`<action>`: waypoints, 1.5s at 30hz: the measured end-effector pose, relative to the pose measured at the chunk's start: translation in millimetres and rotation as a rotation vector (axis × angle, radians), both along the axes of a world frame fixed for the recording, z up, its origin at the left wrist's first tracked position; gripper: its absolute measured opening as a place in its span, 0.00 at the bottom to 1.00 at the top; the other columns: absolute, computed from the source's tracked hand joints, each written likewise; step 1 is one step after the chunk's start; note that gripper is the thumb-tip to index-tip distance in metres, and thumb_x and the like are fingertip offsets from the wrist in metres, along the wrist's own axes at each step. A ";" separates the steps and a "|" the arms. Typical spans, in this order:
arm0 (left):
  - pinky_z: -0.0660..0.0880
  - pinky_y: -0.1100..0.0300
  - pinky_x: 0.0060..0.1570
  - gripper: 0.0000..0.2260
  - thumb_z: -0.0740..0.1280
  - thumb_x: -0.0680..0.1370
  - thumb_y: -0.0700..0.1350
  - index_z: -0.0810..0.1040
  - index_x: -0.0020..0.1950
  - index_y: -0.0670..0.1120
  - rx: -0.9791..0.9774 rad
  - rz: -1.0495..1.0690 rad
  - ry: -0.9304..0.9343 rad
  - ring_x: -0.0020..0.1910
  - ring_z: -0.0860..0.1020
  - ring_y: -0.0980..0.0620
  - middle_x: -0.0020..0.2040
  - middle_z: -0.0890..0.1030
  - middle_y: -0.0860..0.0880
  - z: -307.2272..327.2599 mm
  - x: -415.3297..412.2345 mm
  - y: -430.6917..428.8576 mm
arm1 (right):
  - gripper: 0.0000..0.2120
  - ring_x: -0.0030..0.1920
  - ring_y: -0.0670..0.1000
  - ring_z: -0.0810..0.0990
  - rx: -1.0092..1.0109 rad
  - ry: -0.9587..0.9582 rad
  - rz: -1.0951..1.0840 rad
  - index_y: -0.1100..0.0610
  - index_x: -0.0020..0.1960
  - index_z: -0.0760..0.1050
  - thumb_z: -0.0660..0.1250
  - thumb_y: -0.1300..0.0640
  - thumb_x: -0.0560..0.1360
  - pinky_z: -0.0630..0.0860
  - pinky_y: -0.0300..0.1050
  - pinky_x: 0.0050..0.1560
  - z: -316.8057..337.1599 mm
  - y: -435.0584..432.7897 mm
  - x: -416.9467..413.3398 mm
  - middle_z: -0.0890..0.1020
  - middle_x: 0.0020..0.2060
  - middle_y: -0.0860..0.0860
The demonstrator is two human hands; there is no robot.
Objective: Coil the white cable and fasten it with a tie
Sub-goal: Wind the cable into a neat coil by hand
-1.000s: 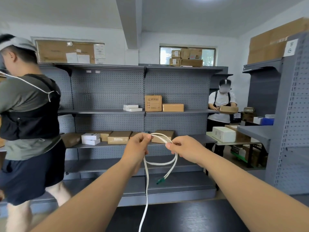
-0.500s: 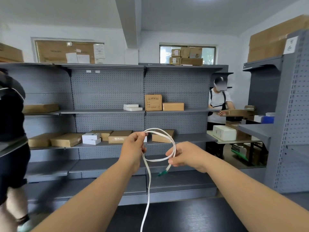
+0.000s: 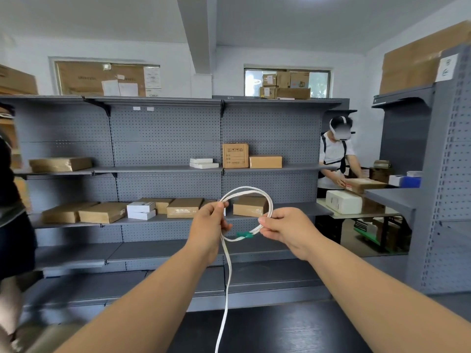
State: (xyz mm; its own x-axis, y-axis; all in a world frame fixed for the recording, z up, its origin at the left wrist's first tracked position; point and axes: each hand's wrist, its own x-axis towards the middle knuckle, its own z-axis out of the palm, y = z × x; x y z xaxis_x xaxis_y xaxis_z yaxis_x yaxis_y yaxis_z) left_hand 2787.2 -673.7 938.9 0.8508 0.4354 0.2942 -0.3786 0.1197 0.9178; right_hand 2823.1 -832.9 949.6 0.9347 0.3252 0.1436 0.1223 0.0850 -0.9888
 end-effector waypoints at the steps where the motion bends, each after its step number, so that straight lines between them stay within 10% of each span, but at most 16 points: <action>1: 0.72 0.60 0.37 0.11 0.57 0.82 0.43 0.76 0.46 0.43 0.012 -0.003 0.005 0.28 0.67 0.54 0.29 0.67 0.49 -0.9 0.0 0.2 | 0.01 0.41 0.51 0.81 0.018 0.003 -0.013 0.64 0.44 0.78 0.68 0.67 0.73 0.80 0.33 0.36 0.3 1.4 -0.1 0.80 0.39 0.56; 15: 0.72 0.63 0.37 0.02 0.62 0.79 0.37 0.74 0.48 0.42 0.041 -0.155 0.003 0.29 0.71 0.54 0.31 0.70 0.47 -11.9 1.6 6.2 | 0.06 0.38 0.49 0.79 0.072 0.014 -0.140 0.67 0.49 0.79 0.69 0.66 0.73 0.80 0.33 0.34 -3.6 12.3 2.6 0.79 0.38 0.57; 22: 0.70 0.54 0.46 0.22 0.75 0.64 0.39 0.71 0.54 0.44 0.148 -0.154 0.091 0.35 0.68 0.53 0.36 0.64 0.51 -16.8 7.7 9.5 | 0.01 0.37 0.49 0.78 0.098 0.021 -0.141 0.64 0.43 0.78 0.69 0.66 0.73 0.80 0.34 0.36 -3.9 14.6 2.2 0.78 0.36 0.57; 45: 0.79 0.64 0.35 0.10 0.71 0.73 0.36 0.69 0.43 0.43 0.360 0.082 0.084 0.34 0.76 0.54 0.40 0.73 0.47 -3.3 6.0 -0.6 | 0.02 0.39 0.50 0.78 0.234 0.081 -0.084 0.65 0.43 0.77 0.67 0.68 0.74 0.80 0.33 0.36 -0.6 18.8 -1.7 0.77 0.38 0.57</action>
State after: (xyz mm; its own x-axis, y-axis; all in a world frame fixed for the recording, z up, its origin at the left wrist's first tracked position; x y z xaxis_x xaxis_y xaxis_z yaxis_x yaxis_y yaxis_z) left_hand 2793.2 -674.2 935.6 0.8452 0.3840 0.3718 -0.2956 -0.2437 0.9237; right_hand 2821.3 -814.1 949.0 0.9686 0.2124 0.1294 0.0601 0.3050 -0.9504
